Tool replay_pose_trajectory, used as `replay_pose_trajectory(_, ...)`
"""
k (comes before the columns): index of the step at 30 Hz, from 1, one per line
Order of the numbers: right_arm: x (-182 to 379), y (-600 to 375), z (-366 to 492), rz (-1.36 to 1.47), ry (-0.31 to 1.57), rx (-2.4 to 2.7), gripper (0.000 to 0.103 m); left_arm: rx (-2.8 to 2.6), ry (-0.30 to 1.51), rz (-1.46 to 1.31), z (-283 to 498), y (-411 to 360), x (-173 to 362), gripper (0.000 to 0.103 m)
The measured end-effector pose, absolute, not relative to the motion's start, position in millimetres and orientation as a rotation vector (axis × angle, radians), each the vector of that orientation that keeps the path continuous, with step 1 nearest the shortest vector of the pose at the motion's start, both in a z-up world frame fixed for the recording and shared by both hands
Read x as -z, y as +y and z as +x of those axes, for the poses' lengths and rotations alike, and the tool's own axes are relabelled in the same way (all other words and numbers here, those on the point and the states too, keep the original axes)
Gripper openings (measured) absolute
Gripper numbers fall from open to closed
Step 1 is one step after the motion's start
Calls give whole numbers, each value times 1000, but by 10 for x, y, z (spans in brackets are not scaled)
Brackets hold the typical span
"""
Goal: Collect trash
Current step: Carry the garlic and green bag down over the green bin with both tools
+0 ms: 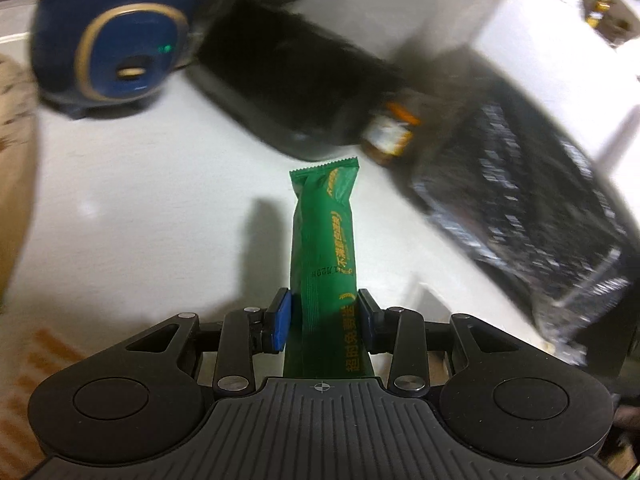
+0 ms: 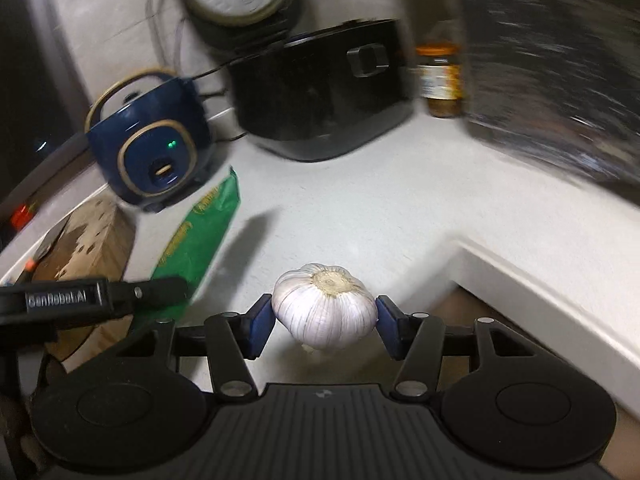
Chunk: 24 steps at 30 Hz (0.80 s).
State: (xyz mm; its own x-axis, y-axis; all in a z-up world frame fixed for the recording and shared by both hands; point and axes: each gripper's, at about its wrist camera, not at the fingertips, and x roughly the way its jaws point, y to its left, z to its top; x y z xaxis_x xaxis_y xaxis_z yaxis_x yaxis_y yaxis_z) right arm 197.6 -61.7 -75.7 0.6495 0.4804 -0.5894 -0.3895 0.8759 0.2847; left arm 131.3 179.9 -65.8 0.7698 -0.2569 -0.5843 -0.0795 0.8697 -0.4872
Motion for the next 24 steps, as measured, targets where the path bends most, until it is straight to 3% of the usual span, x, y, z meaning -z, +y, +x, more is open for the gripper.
replay_pose_trajectory(4, 843, -968, 1596, 99, 689, -319, 54, 238, 720, -522, 1342, 1471, 700, 39)
replay_pose_trajectory(8, 1061, -1491, 1305, 138, 763, -185, 54, 377, 874, -536, 1394, 943, 1013, 39)
replay_pose_trajectory(15, 1632, -2353, 899, 227, 884, -33, 54, 337, 1370, -651, 1357, 111, 2108, 39)
replay_pose_trajectory(24, 2591, -2938, 634, 354, 1085, -56, 54, -97, 1597, -571, 1117, -175, 3245, 39)
